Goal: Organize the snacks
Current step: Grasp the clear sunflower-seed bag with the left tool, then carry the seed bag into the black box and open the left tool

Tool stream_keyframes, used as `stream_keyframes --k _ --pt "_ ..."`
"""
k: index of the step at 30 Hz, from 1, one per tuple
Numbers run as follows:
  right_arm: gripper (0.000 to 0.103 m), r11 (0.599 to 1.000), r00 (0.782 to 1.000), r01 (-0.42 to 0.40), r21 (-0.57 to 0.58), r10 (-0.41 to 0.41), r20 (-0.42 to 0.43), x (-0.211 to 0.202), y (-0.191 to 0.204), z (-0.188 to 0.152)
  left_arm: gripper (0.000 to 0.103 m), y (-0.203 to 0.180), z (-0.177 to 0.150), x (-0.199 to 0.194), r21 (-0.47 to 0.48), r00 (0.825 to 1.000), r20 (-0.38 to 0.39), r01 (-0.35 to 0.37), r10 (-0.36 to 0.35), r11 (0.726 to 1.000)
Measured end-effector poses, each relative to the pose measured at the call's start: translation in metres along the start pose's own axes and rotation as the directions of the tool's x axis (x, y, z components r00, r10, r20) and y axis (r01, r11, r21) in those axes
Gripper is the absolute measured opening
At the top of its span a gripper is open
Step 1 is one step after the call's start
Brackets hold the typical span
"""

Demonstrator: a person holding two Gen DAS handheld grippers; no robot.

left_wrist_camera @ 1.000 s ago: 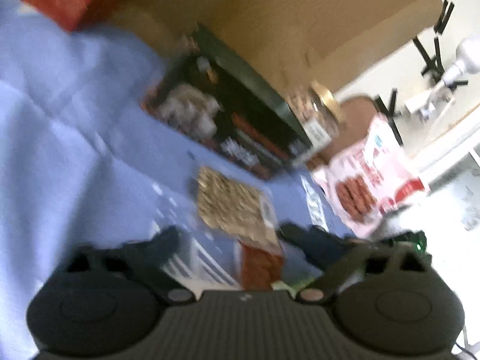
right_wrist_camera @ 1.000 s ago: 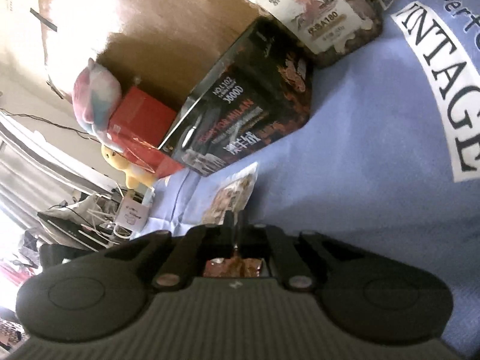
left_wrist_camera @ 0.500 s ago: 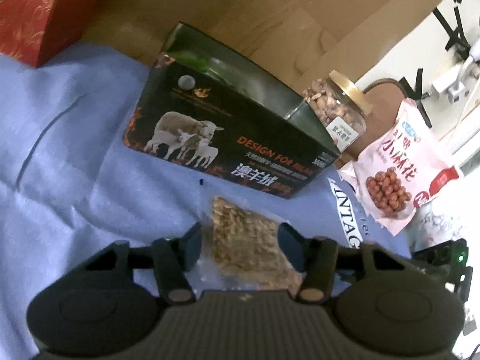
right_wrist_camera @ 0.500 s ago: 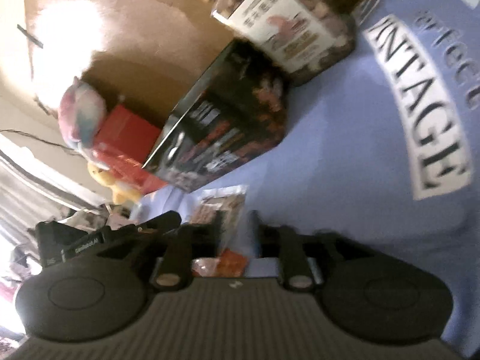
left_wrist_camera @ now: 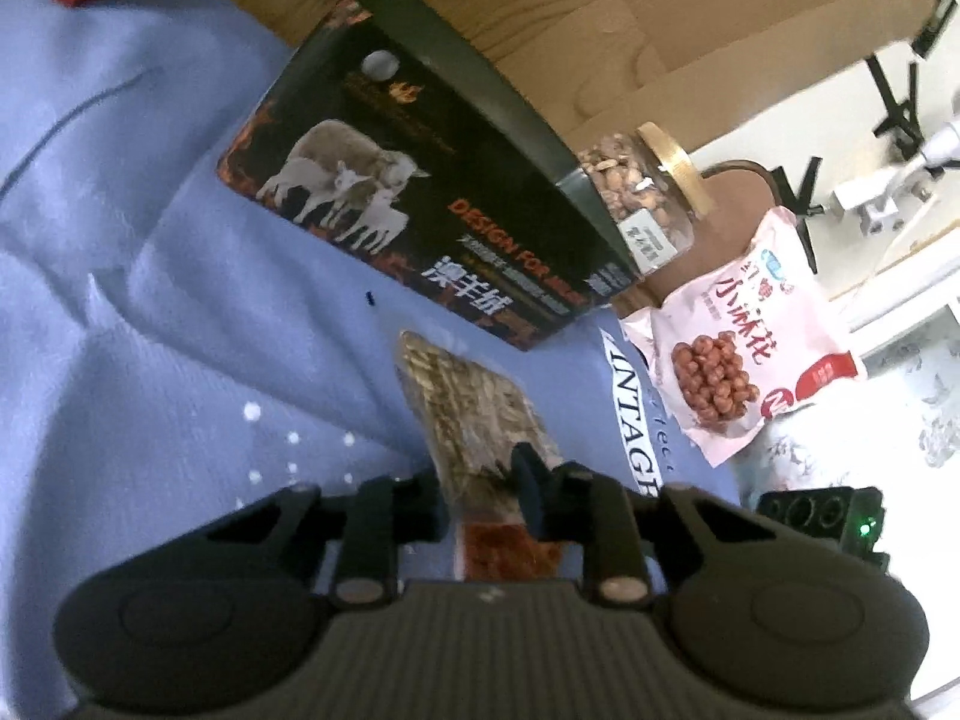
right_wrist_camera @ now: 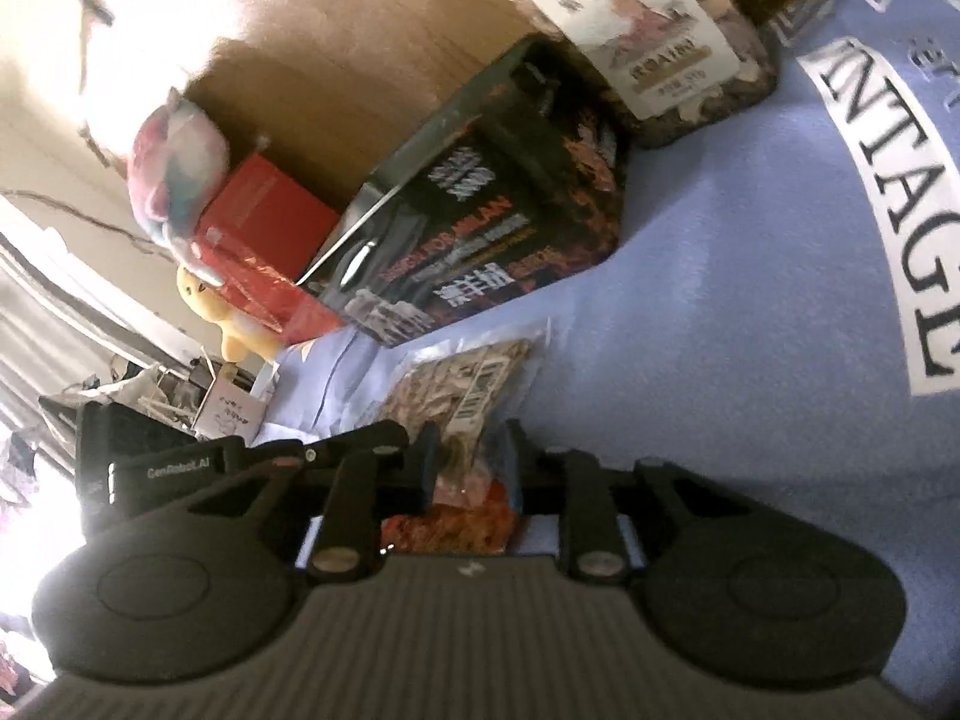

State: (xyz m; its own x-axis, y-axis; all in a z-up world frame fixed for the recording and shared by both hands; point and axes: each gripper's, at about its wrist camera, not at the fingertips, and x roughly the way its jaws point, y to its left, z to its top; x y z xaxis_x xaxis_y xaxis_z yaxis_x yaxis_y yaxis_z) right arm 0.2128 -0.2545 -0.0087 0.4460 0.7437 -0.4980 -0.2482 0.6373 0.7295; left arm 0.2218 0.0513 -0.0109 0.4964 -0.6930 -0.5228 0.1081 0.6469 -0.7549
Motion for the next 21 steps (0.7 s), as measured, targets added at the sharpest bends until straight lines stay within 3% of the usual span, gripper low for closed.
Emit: stream_keyframes --k 5,8,11,16,18,21 --pt "0.019 0.991 0.993 -0.022 -0.135 0.037 0.110 -0.022 0.040 -0.003 0.021 -0.029 0.008 -0.032 0.082 0.995 0.084 0.046 -0.053 0.996" --pt "0.019 0.980 0.984 -0.011 -0.200 0.047 0.174 -0.027 0.063 0.008 0.022 -0.049 0.033 -0.042 0.148 0.993 0.115 0.023 -0.040 0.989" --pt "0.020 0.971 0.978 0.037 -0.238 0.014 0.210 -0.014 0.079 0.035 0.028 -0.063 0.064 -0.036 0.216 0.988 0.154 -0.058 0.024 0.975" --pt "0.027 0.943 0.963 0.175 -0.282 -0.104 0.248 0.031 0.082 0.074 0.032 -0.059 0.108 0.000 0.236 0.968 0.198 -0.198 0.152 0.951" --pt "0.030 0.906 0.943 0.268 -0.328 -0.177 0.282 0.046 0.081 0.078 0.033 -0.059 0.114 0.015 0.259 0.954 0.215 -0.262 0.209 0.930" --pt "0.035 0.869 0.932 0.313 -0.382 -0.203 0.301 0.058 0.079 0.077 0.037 -0.058 0.113 0.037 0.304 0.931 0.229 -0.346 0.285 0.888"
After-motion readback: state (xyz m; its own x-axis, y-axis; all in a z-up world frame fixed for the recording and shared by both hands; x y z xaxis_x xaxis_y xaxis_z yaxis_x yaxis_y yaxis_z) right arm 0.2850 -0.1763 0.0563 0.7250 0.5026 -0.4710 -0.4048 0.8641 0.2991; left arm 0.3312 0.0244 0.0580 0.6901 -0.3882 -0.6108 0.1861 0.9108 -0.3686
